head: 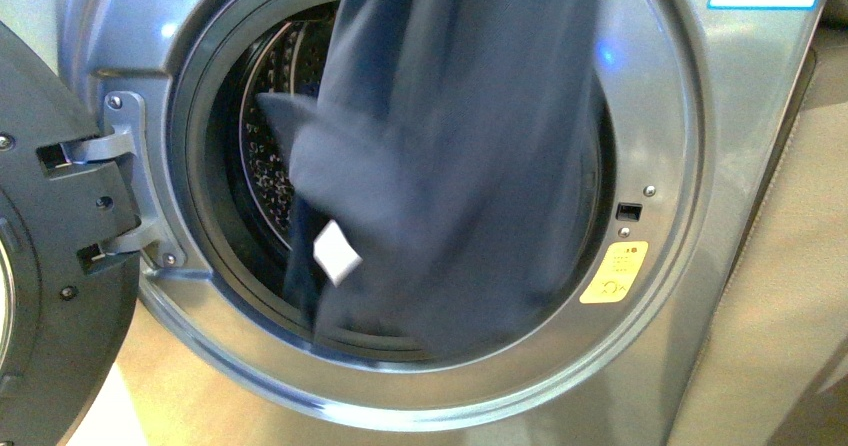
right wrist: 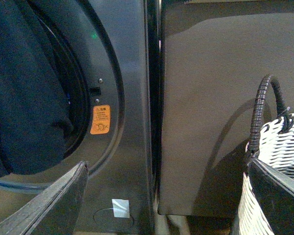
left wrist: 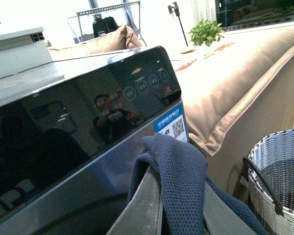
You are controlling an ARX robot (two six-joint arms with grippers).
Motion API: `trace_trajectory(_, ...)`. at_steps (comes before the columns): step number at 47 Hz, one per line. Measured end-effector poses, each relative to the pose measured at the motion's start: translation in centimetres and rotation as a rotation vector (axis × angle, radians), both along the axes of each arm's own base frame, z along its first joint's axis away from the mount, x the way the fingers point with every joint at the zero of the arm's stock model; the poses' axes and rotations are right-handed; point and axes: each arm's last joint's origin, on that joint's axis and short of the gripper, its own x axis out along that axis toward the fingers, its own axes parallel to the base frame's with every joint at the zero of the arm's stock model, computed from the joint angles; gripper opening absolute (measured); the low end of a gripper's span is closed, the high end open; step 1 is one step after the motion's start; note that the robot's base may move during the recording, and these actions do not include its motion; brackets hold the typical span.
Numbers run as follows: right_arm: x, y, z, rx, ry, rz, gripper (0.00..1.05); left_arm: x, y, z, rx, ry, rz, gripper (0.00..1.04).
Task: Collect clothes from washing machine
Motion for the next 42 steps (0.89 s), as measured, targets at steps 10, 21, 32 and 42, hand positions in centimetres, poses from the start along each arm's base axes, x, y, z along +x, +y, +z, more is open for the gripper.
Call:
trace_trajectory(10, 0.0, 0.0, 0.0, 0.0, 0.0, 0.0, 0.97, 0.8, -1.4, 3.4, -0.01, 0.0, 0.02, 0.07)
trace_trajectory(21, 0.0, 0.0, 0.0, 0.0, 0.0, 0.0, 0.97, 0.9, -2.0, 6.6, -0.045, 0.006, 0.022, 0.07)
trace_trajectory(32, 0.0, 0.0, 0.0, 0.0, 0.0, 0.0, 0.97, 0.2, -2.3, 10.3, -0.111, 0.022, 0.003, 0.07)
trace_trajectory(42, 0.0, 0.0, 0.0, 0.0, 0.0, 0.0, 0.97, -0.7, -2.2, 12.6, -0.153, -0.004, -0.007, 0.07)
